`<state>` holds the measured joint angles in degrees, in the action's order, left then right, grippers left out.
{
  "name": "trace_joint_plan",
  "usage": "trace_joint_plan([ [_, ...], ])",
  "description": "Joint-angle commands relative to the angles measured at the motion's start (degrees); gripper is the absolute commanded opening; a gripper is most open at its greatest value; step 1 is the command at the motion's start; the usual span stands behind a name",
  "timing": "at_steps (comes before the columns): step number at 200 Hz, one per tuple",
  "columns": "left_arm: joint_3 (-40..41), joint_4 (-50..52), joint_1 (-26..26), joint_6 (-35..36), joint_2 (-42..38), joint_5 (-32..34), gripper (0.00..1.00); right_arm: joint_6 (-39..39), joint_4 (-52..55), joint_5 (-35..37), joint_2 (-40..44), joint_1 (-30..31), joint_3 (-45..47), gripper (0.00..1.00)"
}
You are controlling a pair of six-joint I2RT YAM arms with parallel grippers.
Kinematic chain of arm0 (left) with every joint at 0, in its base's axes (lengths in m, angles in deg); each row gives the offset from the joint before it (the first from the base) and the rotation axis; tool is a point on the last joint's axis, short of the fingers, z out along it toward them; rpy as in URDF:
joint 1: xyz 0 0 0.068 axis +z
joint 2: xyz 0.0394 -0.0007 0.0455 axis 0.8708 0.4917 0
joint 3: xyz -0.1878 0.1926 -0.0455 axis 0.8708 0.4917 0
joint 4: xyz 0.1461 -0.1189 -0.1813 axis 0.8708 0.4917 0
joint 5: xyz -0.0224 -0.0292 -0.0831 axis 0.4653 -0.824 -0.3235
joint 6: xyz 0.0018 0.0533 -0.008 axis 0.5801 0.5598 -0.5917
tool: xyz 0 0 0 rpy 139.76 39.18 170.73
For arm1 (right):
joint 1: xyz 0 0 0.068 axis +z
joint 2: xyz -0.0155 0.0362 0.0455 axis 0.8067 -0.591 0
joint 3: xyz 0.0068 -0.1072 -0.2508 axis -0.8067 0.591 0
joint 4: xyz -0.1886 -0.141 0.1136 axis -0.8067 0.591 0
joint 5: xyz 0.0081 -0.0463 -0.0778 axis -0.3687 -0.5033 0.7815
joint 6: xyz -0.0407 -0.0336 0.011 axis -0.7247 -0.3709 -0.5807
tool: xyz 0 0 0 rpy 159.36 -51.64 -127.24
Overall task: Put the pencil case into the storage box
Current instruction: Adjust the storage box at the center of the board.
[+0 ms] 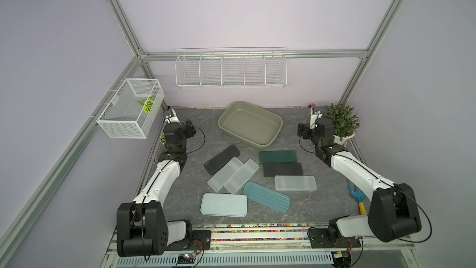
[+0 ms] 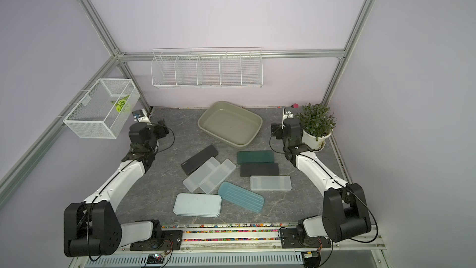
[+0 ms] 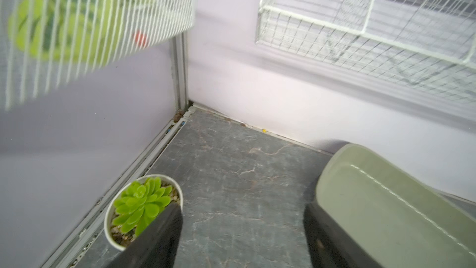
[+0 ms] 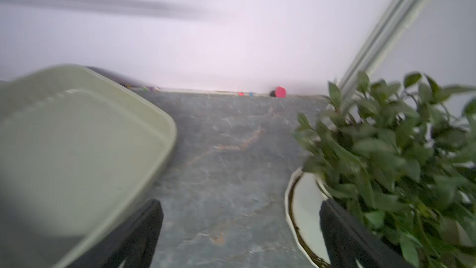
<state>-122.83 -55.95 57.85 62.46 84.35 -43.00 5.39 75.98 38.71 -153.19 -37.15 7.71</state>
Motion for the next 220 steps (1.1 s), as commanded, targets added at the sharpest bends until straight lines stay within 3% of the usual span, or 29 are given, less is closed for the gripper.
trace_joint_plan([
  [1, -7.1, 25.2, -2.7, -4.7, 3.8, -4.8, 0.60, 11.8, 22.9, -2.1, -7.3, 2.9, -11.4, 0.99],
  [23, -11.7, 31.6, -7.4, -4.9, 5.9, -3.5, 0.56, 22.4, 37.0, -7.4, -18.7, 4.2, -26.0, 0.99],
  [48, -11.8, 32.4, -9.7, -7.0, 6.0, -3.5, 0.53, 30.8, 41.0, -10.5, -28.2, 4.5, -35.3, 0.95],
  [78, -12.8, 33.3, -9.7, -7.6, 6.2, -3.3, 0.48, 35.5, 49.6, -10.4, -38.6, 4.4, -48.2, 0.90],
  [121, -14.1, 34.9, -9.6, -6.2, 6.9, -1.8, 0.45, 40.8, 56.0, -12.7, -49.0, 4.1, -58.0, 0.84],
  [162, -15.1, 35.9, -9.6, -5.0, 7.6, -0.6, 0.40, 43.8, 58.6, -14.7, -53.7, 3.8, -60.9, 0.64],
  [220, -17.1, 37.5, -9.7, -5.4, 9.8, 1.9, 0.38, 36.7, 63.8, -14.1, -58.6, 3.8, -68.4, 0.34],
])
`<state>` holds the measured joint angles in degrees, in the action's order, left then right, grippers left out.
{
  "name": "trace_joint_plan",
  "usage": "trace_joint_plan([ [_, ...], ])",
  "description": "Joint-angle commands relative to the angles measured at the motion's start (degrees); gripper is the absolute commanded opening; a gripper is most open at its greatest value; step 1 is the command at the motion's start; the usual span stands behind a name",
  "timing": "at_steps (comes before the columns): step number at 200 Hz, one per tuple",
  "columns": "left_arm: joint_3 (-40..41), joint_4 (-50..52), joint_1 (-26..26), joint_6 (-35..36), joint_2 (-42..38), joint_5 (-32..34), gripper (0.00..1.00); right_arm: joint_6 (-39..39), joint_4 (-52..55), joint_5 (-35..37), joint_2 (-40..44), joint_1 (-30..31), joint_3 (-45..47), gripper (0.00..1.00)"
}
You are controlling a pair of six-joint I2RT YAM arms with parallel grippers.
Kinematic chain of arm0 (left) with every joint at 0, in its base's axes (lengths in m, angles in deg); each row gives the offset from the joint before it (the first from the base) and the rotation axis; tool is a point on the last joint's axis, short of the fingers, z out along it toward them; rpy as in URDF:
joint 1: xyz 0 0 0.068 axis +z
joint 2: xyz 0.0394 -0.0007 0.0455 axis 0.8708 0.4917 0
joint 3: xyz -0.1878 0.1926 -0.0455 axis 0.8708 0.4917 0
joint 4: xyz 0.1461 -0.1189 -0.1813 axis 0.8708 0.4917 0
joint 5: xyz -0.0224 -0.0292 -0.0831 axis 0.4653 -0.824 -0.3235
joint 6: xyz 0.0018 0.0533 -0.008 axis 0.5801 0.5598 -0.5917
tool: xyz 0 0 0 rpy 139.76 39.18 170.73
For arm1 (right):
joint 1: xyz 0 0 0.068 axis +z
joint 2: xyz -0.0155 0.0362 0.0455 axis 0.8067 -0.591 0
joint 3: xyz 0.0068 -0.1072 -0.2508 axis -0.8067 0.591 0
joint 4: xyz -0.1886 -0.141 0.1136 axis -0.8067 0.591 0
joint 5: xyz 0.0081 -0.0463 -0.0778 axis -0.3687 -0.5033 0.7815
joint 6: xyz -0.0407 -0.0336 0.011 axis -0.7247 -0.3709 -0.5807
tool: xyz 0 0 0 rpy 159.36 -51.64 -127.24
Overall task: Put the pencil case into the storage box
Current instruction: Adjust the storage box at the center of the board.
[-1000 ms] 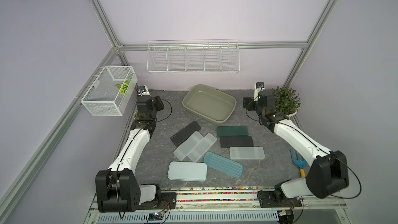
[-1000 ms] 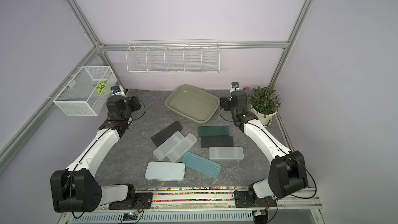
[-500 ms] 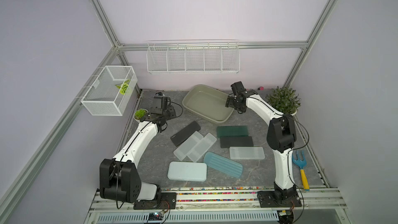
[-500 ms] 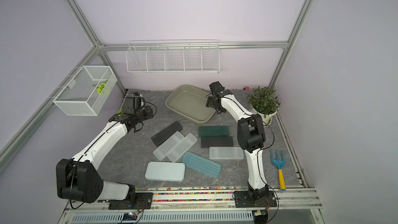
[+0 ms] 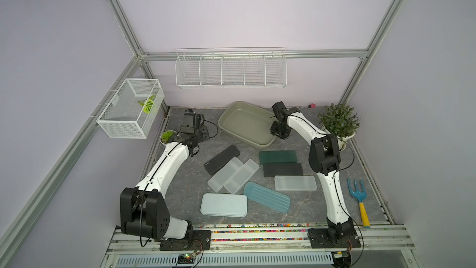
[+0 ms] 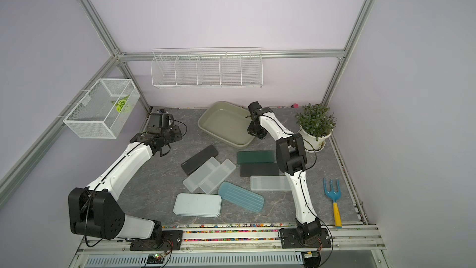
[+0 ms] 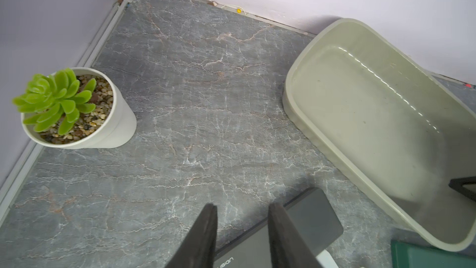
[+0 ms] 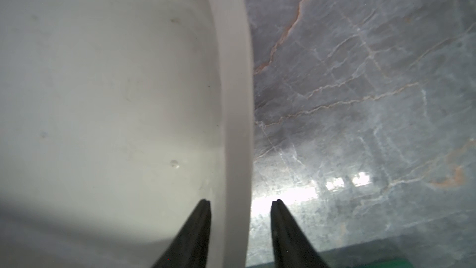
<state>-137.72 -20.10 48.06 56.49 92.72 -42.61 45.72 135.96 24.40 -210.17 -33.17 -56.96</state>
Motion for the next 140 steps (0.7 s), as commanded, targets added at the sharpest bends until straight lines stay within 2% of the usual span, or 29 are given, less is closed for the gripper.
trace_joint_plan([
  [1, -2.2, 1.7, 0.1, 0.6, 1.5, 1.5, 0.38, -3.9, 3.9, 0.2, -1.7, -0.2, -4.0, 0.34],
  [35, -2.7, 2.2, 0.1, 1.0, 2.0, 1.6, 0.38, -12.4, 6.4, 0.8, -5.9, -0.2, -11.5, 0.22],
  [67, -2.8, 2.8, 0.1, 1.6, 1.8, 1.9, 0.37, -19.8, 4.2, 1.3, -7.7, -0.1, -15.4, 0.10],
  [140, -2.3, 3.4, 0.2, 1.6, 1.4, 2.7, 0.38, -27.8, 0.3, -2.1, -10.2, 0.9, -18.7, 0.09],
])
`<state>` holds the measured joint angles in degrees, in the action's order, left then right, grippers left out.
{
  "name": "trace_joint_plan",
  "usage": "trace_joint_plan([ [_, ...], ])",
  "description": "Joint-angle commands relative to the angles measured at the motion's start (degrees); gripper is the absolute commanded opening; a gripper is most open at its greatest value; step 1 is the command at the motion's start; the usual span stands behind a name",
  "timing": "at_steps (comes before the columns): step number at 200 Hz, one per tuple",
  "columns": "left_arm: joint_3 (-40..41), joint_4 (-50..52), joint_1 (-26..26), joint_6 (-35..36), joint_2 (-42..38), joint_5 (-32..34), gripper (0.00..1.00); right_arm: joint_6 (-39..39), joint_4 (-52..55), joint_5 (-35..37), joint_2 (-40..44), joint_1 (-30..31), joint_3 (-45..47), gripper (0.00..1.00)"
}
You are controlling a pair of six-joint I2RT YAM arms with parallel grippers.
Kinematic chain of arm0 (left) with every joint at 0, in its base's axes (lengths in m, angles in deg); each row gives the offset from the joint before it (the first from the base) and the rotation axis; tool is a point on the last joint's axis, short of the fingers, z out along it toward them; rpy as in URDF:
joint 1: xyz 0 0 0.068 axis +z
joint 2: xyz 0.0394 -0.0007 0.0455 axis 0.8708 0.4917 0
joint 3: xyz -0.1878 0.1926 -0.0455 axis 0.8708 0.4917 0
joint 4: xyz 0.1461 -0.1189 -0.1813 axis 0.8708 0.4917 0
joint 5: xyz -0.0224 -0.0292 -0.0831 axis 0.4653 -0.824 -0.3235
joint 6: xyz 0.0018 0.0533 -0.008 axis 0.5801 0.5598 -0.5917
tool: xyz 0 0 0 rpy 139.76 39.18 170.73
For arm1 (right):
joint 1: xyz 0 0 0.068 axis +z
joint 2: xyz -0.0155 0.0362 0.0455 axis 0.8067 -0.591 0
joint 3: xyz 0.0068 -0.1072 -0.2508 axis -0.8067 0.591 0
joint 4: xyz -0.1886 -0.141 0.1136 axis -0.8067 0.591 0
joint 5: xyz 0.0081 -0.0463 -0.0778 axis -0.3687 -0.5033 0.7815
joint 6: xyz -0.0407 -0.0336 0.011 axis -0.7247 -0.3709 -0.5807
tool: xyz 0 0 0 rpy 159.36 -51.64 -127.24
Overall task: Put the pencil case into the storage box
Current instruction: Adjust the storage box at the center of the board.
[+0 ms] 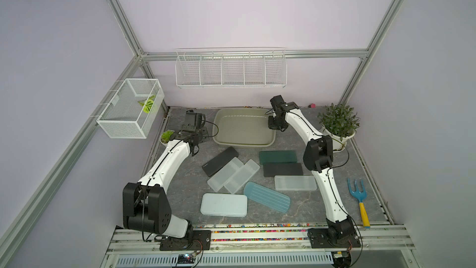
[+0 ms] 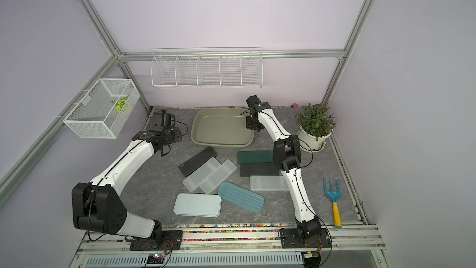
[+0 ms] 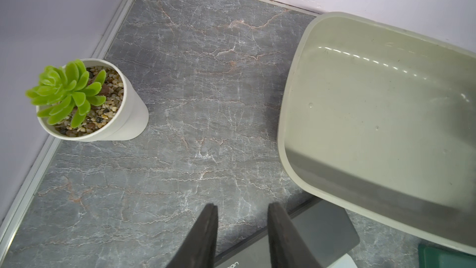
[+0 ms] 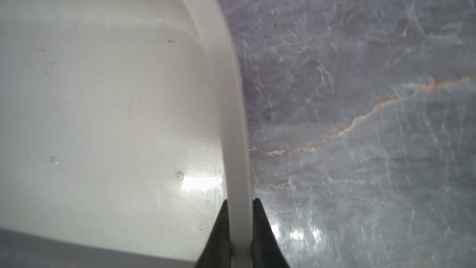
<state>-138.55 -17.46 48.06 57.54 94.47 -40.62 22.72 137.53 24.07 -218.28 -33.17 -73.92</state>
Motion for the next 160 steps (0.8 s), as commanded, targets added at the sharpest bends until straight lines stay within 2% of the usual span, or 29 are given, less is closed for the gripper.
trace_joint_plan([
  [1, -1.4, 0.8, 0.1, 0.5, -0.3, 0.7, 0.38, -4.9, -1.3, -1.8, -2.1, 0.9, -1.8, 0.10],
  [39, -0.7, 0.8, 0.1, 0.3, -0.2, 0.1, 0.45, -6.0, -1.9, -5.5, -3.9, 1.5, -3.1, 0.13],
  [51, -0.5, 0.9, 0.2, 0.3, -0.1, -0.1, 0.47, -6.2, -2.2, -6.0, -4.1, 1.8, -3.0, 0.18],
  [74, -0.1, 1.2, 0.1, 0.2, 0.2, -0.5, 0.53, -5.9, -2.7, -6.0, -3.5, 1.9, -3.3, 0.40],
  [90, 0.4, 1.2, 0.1, 0.3, 0.3, -1.1, 0.56, -5.8, -2.6, -4.0, -1.6, 1.8, -3.3, 0.60],
  [108, 1.1, 1.1, 0.1, 1.2, 0.2, -2.5, 0.61, -5.8, -1.9, -1.3, 2.5, 1.9, -2.2, 0.72],
  [124, 2.0, 0.9, 0.2, 2.8, 0.3, -4.5, 0.63, -4.9, -1.8, 0.5, 7.6, 1.9, 1.9, 0.79],
  [160, 2.0, 2.6, 0.1, 9.9, 4.0, -11.9, 0.67, -3.5, -7.5, 2.6, 24.3, 1.9, 21.7, 0.80],
])
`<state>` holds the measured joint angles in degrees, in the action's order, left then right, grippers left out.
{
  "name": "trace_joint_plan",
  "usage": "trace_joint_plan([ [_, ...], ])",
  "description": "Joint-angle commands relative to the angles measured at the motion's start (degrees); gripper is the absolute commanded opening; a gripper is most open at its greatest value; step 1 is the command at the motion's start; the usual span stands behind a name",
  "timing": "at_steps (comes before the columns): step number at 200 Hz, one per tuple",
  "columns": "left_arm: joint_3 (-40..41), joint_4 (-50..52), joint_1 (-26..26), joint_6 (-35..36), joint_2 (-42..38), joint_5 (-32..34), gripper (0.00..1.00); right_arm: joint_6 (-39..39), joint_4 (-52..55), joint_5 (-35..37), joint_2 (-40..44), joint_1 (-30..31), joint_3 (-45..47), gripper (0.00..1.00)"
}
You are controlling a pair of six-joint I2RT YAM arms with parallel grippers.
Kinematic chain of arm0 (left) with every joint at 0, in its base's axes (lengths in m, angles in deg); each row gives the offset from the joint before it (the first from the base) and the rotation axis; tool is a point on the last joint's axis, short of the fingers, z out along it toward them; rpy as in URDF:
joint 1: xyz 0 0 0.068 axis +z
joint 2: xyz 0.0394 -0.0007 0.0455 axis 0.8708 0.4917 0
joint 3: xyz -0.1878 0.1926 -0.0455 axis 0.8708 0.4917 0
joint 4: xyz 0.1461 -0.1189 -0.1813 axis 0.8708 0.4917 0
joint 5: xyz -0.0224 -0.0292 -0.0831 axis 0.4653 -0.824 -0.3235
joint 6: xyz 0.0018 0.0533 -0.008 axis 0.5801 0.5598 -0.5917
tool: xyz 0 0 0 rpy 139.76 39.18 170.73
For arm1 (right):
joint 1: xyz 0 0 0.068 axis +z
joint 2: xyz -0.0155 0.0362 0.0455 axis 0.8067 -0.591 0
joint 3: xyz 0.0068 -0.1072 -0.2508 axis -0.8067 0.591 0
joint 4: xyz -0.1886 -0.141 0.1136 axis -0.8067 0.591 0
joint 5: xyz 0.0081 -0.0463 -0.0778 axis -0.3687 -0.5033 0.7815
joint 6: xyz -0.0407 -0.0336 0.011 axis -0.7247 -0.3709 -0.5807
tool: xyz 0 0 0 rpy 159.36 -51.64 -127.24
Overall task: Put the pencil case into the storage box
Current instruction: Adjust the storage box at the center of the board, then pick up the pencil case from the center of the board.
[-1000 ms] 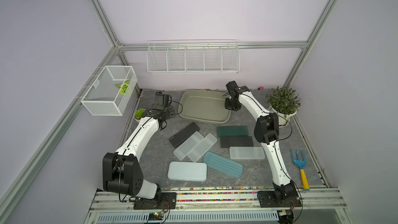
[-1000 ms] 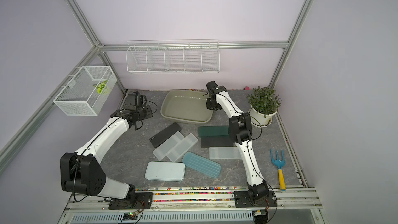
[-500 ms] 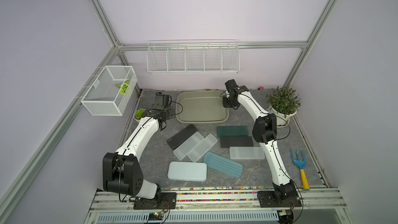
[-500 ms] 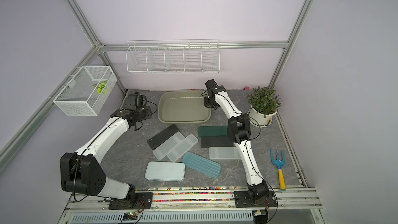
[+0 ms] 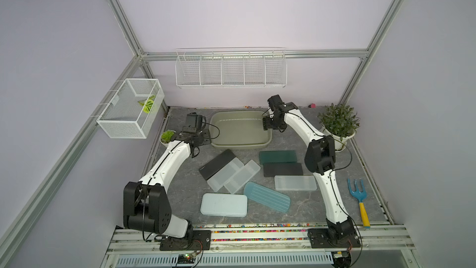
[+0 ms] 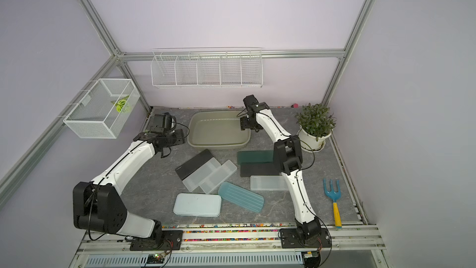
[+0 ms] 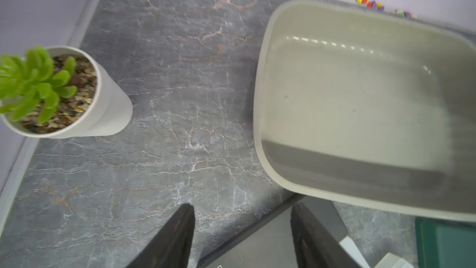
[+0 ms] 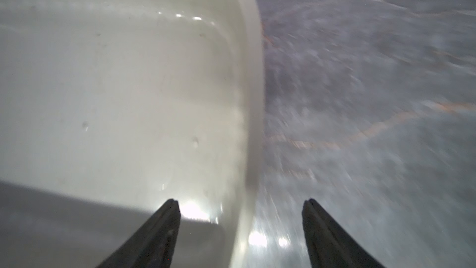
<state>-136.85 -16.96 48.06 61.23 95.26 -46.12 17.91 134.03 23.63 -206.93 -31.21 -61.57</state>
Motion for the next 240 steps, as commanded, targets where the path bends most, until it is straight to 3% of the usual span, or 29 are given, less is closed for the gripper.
trace_joint_plan([
  [1, 0.2, 2.3, 0.1, 6.4, 3.5, -6.6, 0.67, 1.4, -4.1, 3.1, 13.5, -0.1, 9.7, 0.81],
  [45, -7.1, 13.2, -0.1, 16.1, 14.1, -14.8, 0.73, 1.3, -2.2, 6.1, 25.5, -0.2, 26.2, 0.81],
  [90, -9.7, 17.3, -1.7, 19.2, 16.4, -16.7, 0.76, 2.0, -2.8, 6.2, 32.5, -0.6, 37.7, 0.81],
  [164, -5.0, 15.7, -3.9, 22.2, 17.6, -18.0, 0.78, 0.9, -2.8, 5.3, 36.9, -0.6, 45.6, 0.81],
  [240, -4.0, 15.9, -5.3, 23.3, 18.5, -18.0, 0.90, 0.5, -2.3, 4.5, 38.8, -1.2, 49.7, 0.81],
])
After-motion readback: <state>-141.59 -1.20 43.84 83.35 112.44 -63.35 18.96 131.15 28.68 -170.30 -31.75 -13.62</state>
